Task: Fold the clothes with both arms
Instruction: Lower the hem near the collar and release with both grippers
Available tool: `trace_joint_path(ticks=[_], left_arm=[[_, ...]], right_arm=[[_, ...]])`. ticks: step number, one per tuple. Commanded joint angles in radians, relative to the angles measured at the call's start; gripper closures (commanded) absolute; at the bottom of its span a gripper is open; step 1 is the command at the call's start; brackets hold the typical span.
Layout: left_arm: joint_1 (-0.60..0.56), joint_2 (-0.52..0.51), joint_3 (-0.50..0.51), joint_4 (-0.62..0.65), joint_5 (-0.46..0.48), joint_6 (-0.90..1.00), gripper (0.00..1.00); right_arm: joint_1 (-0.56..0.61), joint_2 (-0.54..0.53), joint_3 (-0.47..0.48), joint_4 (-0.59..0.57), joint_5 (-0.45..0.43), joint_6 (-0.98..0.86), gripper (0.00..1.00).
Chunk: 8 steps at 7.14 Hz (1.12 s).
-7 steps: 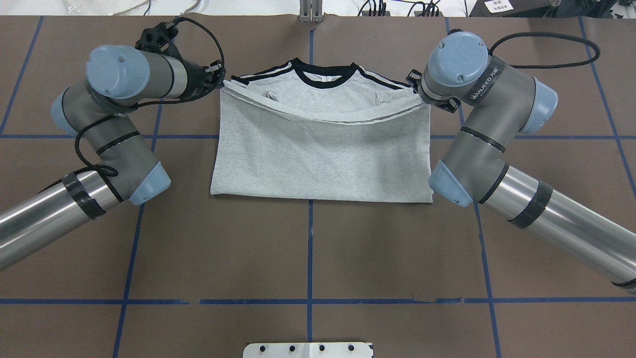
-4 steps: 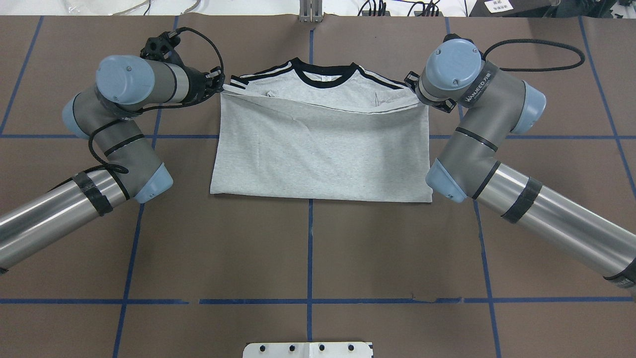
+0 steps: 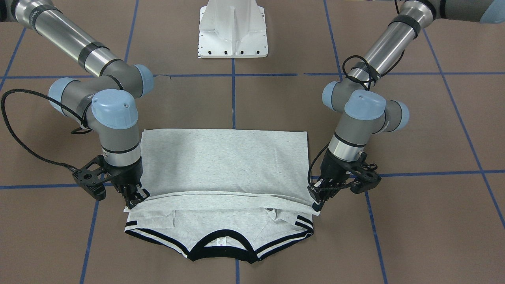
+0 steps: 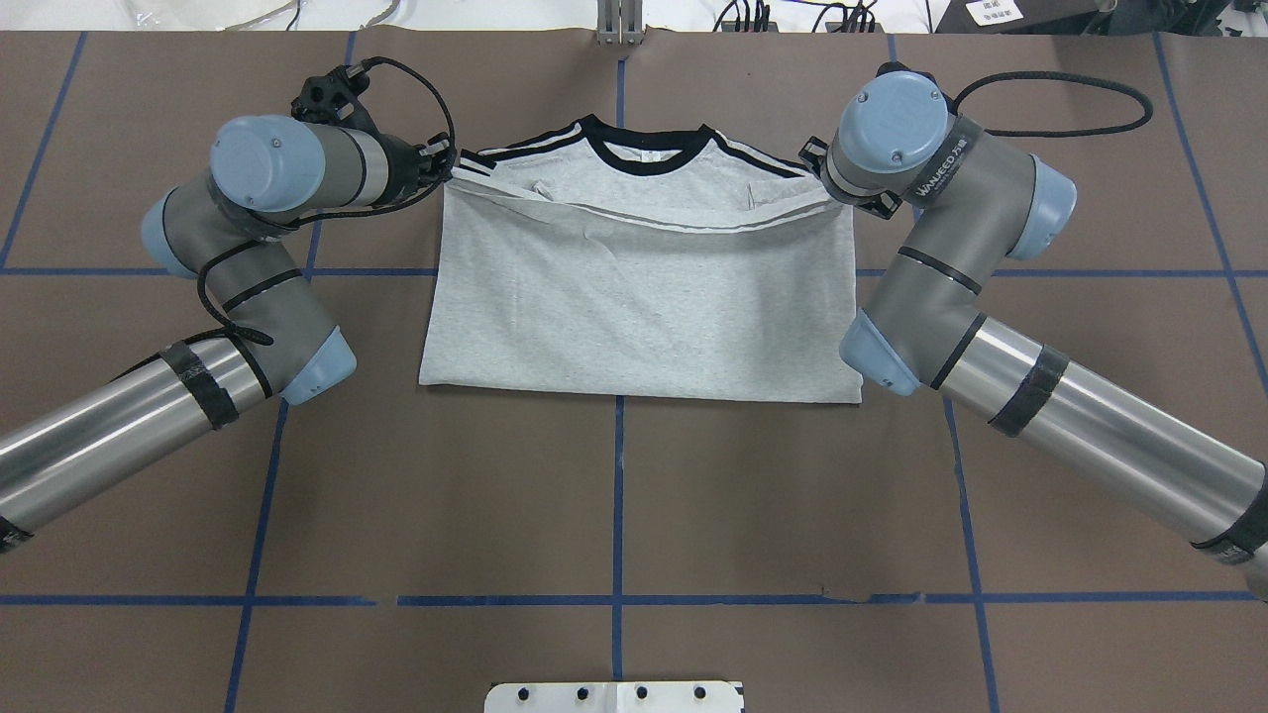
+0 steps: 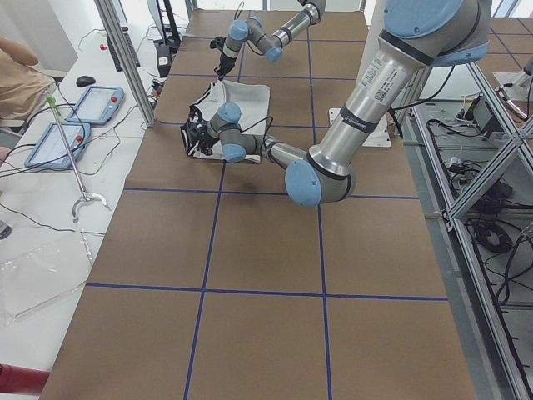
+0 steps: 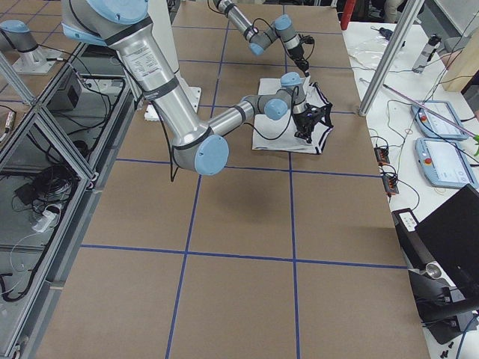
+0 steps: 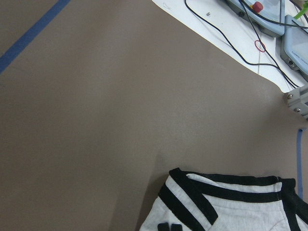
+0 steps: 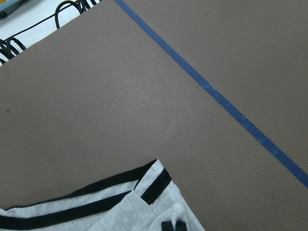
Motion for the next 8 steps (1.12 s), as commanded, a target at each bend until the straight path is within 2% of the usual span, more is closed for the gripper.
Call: trace_joint_path(ticks=[1, 2, 4, 6, 8], left_arm=[[-0.002, 0.005, 0.041, -0.048, 0.003, 0.001, 0.6], [-0.002, 0.007, 0.053, -0.067, 0.008, 0.001, 0.57], [-0.003, 0.007, 0.044, -0.07, 0.008, 0.003, 0.57], [-0.009, 0.016, -0.011, -0.07, 0.003, 0.006, 0.57], [-0.009, 0.06, -0.074, -0.07, -0.002, 0.004, 0.57]], right_arm=[[0.025, 0.003, -0.068, 0.13, 0.006, 0.003, 0.67], [0.044, 0.001, -0.079, 0.18, 0.016, 0.006, 0.57], [0.068, -0.018, -0.029, 0.202, 0.126, 0.015, 0.49], [-0.011, -0.238, 0.273, 0.196, 0.139, 0.145, 0.38], [-0.131, -0.362, 0.385, 0.203, 0.132, 0.236, 0.37]])
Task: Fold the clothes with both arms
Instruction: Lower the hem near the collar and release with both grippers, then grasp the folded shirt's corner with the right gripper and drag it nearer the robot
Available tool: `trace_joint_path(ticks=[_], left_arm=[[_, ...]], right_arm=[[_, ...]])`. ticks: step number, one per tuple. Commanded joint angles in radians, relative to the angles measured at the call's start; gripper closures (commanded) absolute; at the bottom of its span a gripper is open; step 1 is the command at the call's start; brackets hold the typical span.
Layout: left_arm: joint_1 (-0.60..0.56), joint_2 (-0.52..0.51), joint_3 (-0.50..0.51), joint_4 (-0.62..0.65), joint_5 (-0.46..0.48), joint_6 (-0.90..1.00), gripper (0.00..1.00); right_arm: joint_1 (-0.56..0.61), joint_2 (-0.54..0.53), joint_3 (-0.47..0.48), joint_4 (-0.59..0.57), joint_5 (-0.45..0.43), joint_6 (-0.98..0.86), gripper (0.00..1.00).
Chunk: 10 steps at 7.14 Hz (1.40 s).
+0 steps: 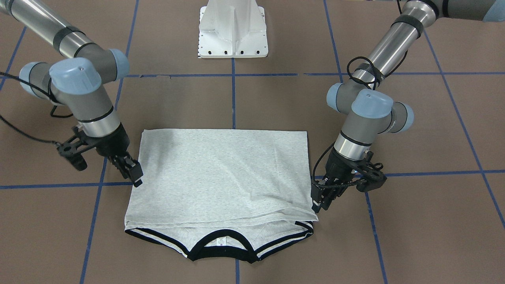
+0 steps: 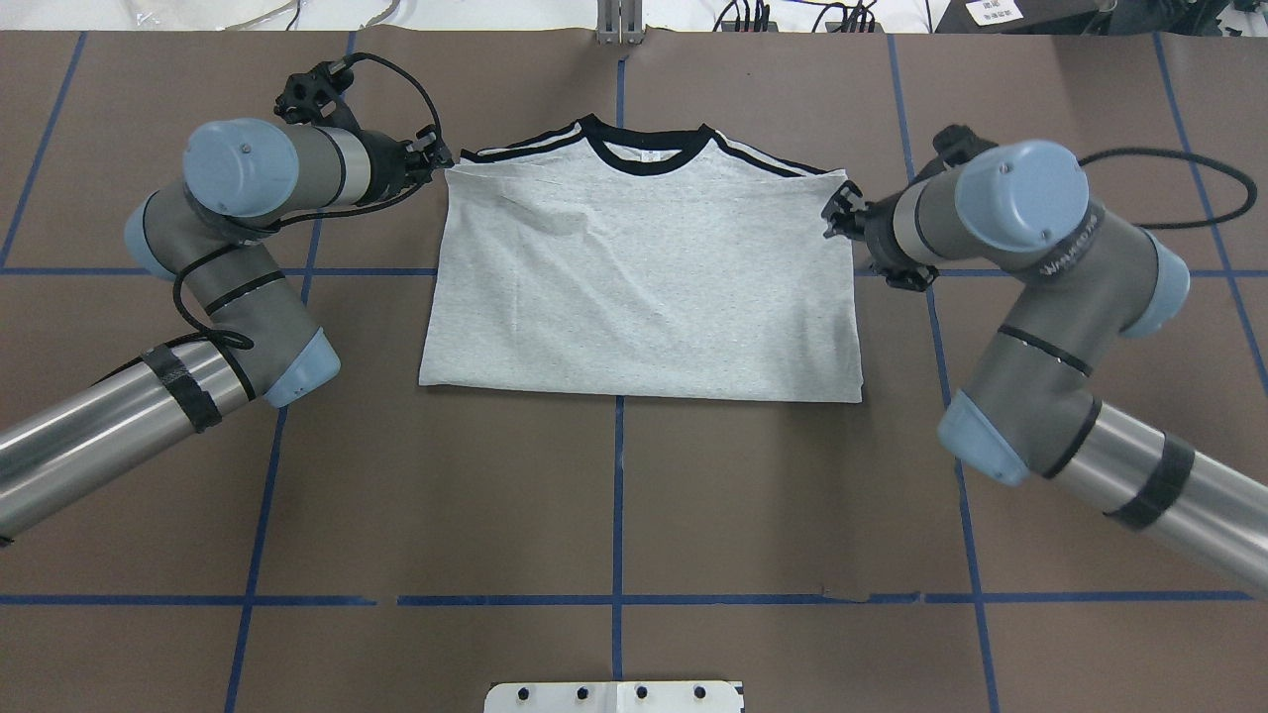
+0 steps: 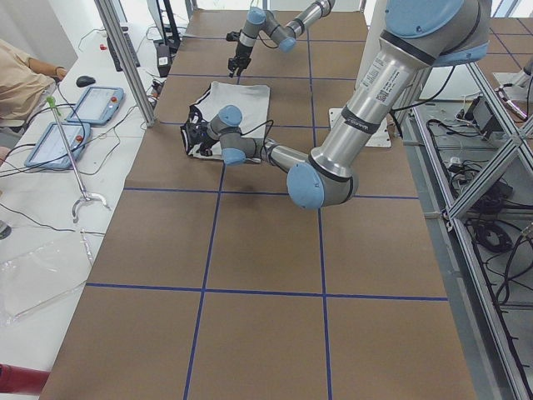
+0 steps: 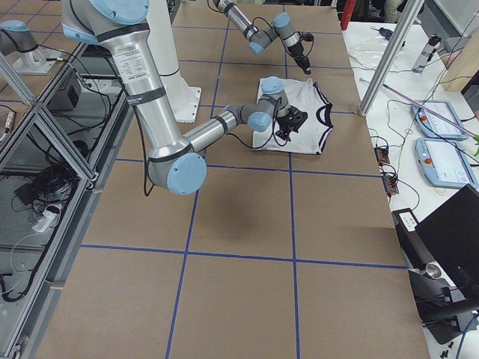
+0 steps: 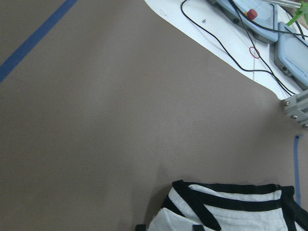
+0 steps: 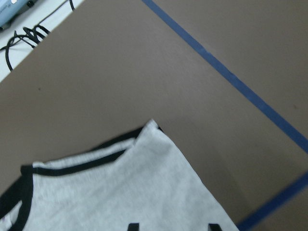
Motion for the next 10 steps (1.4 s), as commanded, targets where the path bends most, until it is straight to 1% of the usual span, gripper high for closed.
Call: trace_joint_path(ticks=[1, 2, 3, 4, 6, 9, 10], left_arm=[[0.001, 0.024, -0.042, 0.004, -0.003, -0.001, 0.57], [0.001, 0.031, -0.045, 0.001, -0.003, -0.001, 0.57], [0.001, 0.031, -0.045, 0.001, -0.003, -0.001, 0.57], [0.001, 0.031, -0.045, 0.003, -0.001, -0.001, 0.57], [0.001, 0.031, -0.045, 0.003, -0.001, -0.001, 0.57], [0.001, 0.031, -0.056, 0.011, -0.001, -0.001, 0.57], [0.001, 0.031, -0.059, 0.012, -0.001, -0.001, 0.57]], right_arm=[[-0.117, -0.114, 0.114, 0.005, -0.005, 0.115, 0.36], [-0.147, -0.122, 0.114, 0.005, -0.035, 0.143, 0.36], [-0.154, -0.126, 0.111, 0.005, -0.044, 0.143, 0.37], [-0.154, -0.145, 0.113, 0.005, -0.045, 0.143, 0.37], [-0.161, -0.148, 0.104, 0.005, -0.054, 0.143, 0.37], [-0.186, -0.151, 0.105, 0.005, -0.055, 0.152, 0.34], [-0.188, -0.151, 0.105, 0.005, -0.055, 0.155, 0.42]])
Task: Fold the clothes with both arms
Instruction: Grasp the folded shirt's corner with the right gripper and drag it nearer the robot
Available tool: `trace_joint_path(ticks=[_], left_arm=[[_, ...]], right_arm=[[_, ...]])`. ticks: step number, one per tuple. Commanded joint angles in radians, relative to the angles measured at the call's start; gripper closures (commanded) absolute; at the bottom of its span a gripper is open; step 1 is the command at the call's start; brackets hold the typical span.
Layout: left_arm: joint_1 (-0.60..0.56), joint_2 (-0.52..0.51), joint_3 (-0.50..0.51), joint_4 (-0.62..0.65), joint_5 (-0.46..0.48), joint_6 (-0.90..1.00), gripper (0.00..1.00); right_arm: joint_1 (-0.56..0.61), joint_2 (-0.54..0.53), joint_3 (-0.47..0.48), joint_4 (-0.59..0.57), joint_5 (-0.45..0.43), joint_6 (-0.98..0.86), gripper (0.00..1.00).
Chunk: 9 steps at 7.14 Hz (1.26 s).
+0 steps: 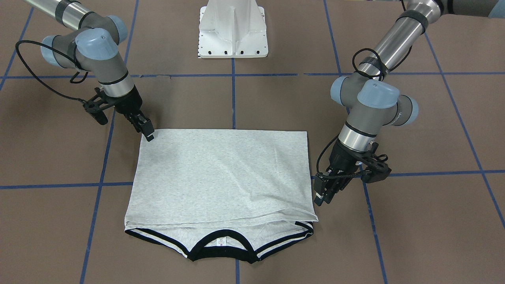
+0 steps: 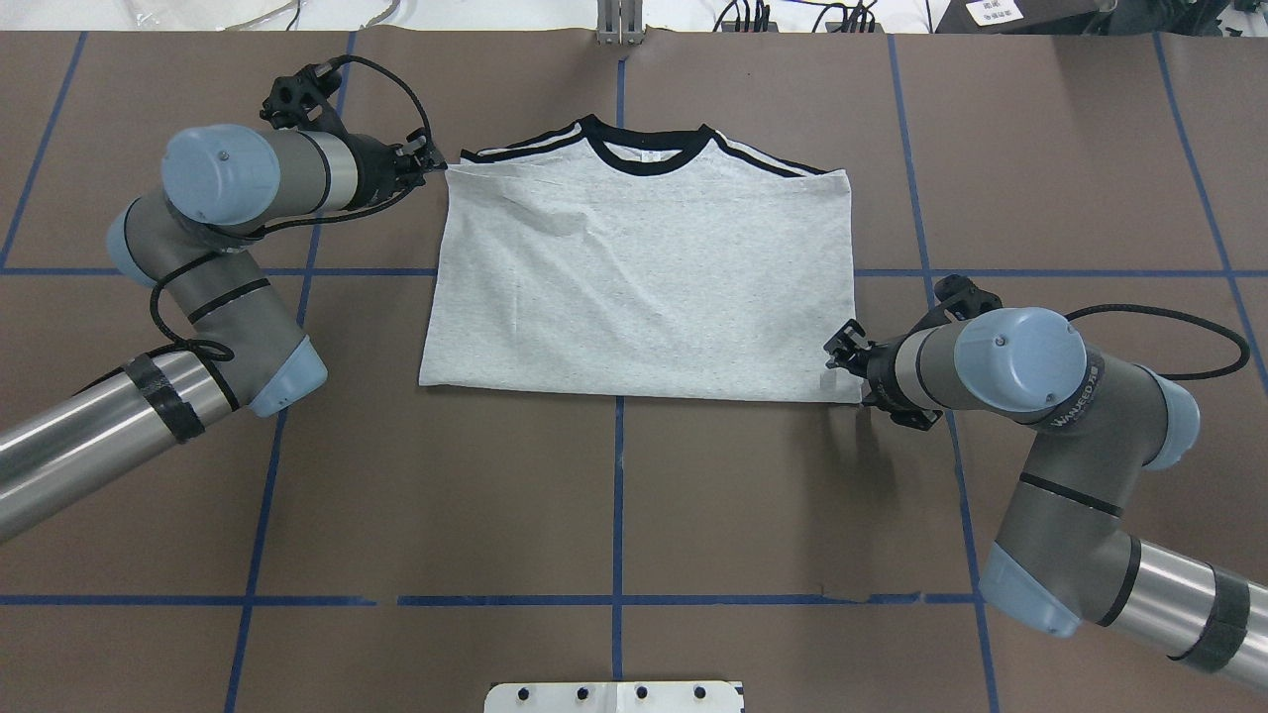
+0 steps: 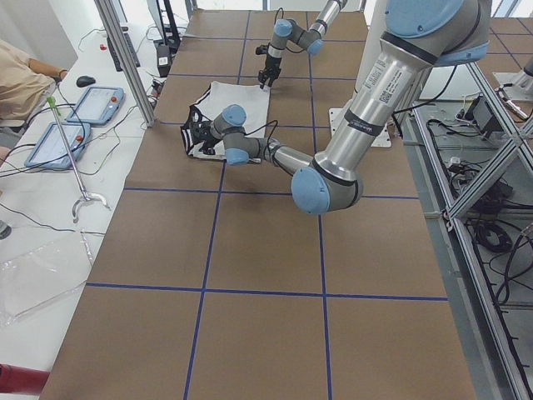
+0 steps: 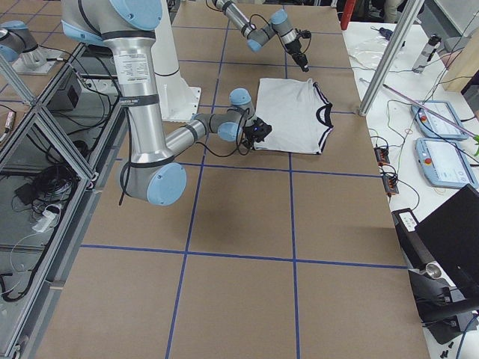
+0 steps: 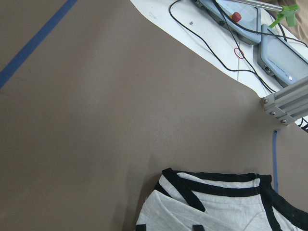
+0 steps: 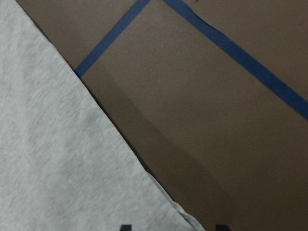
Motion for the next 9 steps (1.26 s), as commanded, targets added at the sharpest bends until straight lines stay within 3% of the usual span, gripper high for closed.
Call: trace_joint_path(ticks=[1, 2, 5, 6, 7, 9], left_arm=[[0.0, 0.0, -0.006, 0.003, 0.0, 0.0, 0.57], [0.0, 0.0, -0.006, 0.003, 0.0, 0.0, 0.57], [0.0, 0.0, -0.006, 0.005, 0.002, 0.0, 0.57], [0.0, 0.001, -0.033, 0.008, -0.001, 0.0, 0.57], [0.0, 0.023, -0.076, 0.009, -0.003, -0.003, 0.57], [0.008, 0.037, -0.13, 0.011, -0.009, -0.009, 0.57]], right_arm=[[-0.008, 0.0, 0.0, 0.0, -0.001, 0.02, 0.84], [-0.006, -0.002, 0.002, 0.0, -0.001, 0.021, 1.0], [-0.003, -0.008, 0.026, -0.002, 0.005, 0.022, 1.0], [-0.006, -0.07, 0.09, -0.003, 0.021, 0.022, 1.0], [-0.055, -0.162, 0.23, -0.009, 0.056, 0.026, 1.0], [-0.22, -0.275, 0.453, -0.049, 0.12, 0.186, 1.0]])
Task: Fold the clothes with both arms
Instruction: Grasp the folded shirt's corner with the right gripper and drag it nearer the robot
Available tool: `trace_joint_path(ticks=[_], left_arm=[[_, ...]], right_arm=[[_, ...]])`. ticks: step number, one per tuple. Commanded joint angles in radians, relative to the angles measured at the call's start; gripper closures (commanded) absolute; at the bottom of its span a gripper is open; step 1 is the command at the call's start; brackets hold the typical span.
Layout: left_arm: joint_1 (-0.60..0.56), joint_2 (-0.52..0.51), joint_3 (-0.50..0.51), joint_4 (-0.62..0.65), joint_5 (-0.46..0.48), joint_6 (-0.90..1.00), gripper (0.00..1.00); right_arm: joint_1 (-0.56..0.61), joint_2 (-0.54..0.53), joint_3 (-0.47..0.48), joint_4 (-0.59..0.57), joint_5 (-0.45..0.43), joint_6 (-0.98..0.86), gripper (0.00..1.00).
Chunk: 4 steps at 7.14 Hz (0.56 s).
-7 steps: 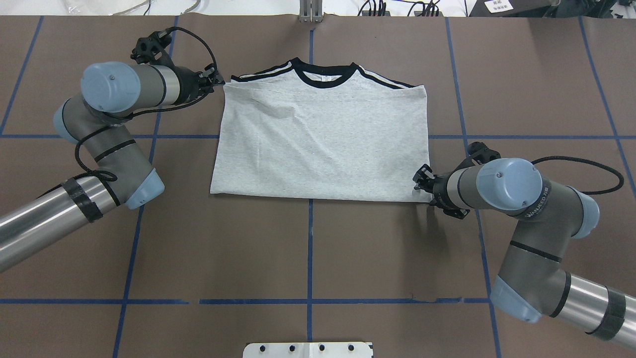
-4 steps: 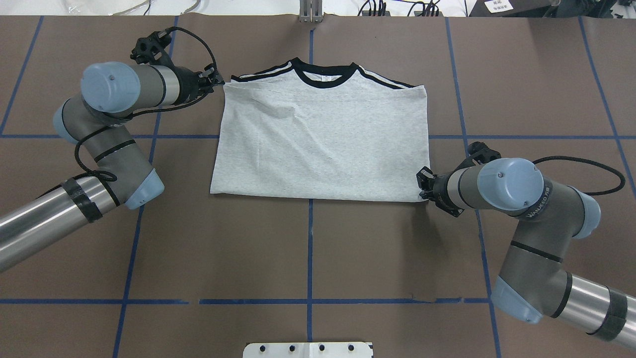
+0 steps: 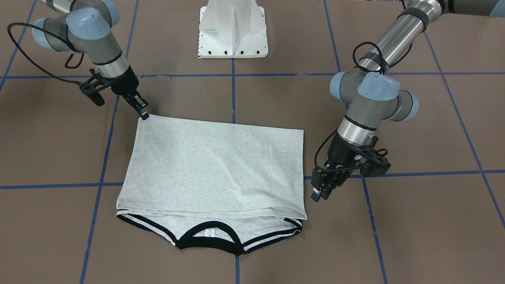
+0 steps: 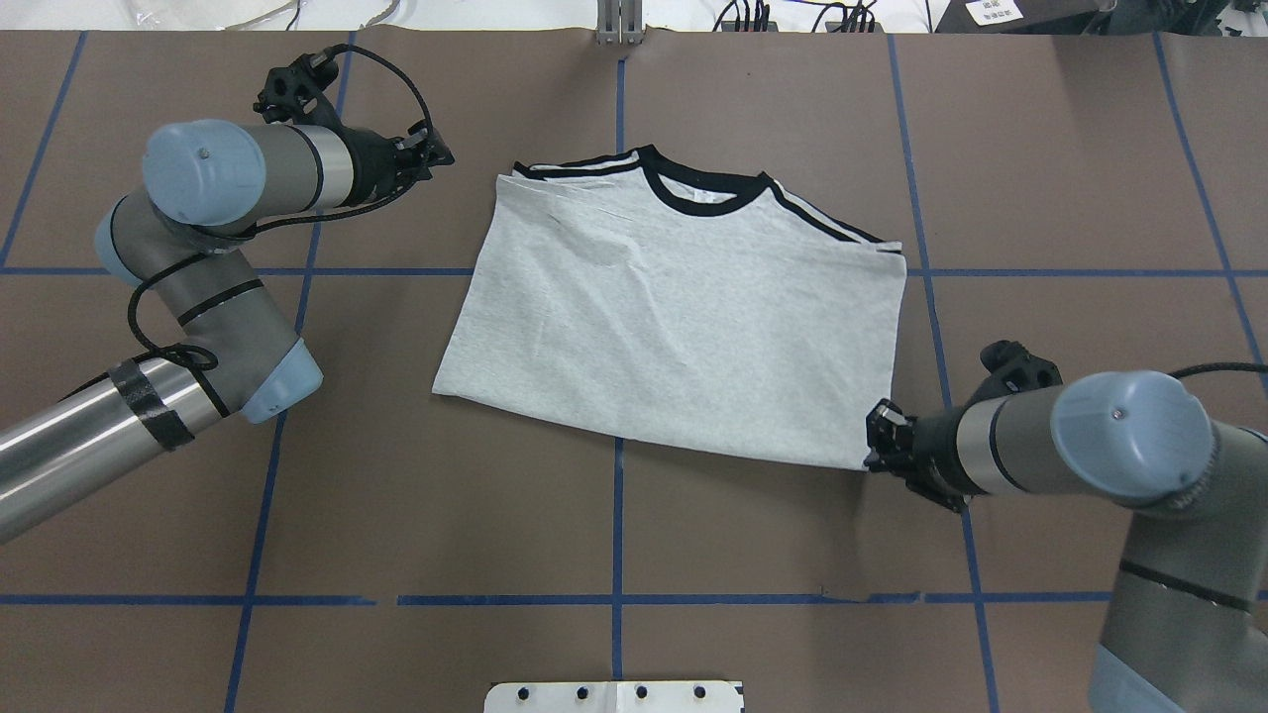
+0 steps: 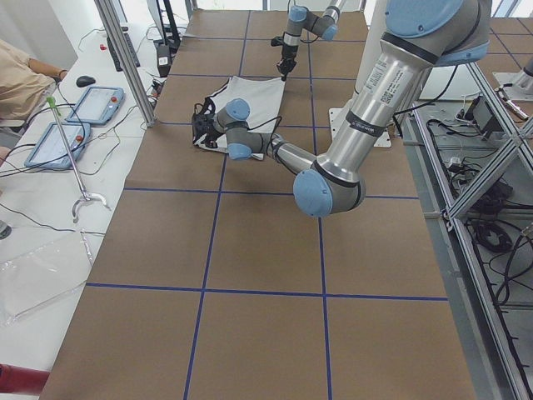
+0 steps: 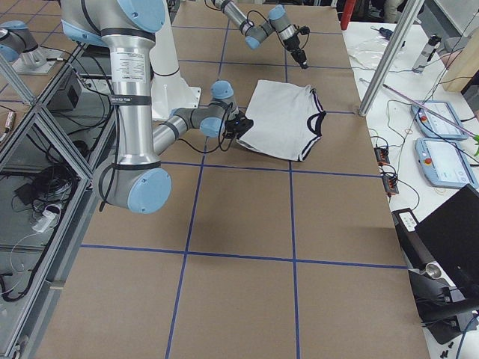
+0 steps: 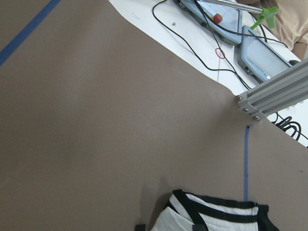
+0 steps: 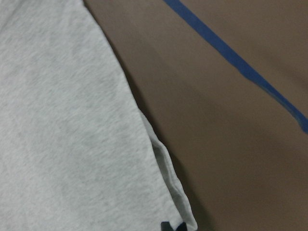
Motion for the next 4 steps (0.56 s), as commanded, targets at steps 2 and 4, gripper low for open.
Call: trace_joint_path(ticks=[2, 4], left_arm=[[0.009, 0.09, -0.155, -0.001, -0.12, -0.107, 0.56], [0.067, 0.159, -0.258, -0.001, -0.136, -0.23, 0.51]], right_arm=[[-0.367, -0.055, 0.252, -0.194, 0.098, 0.197, 1.0], [-0.456, -0.055, 0.263, -0.196, 0.103, 0.235, 0.01]])
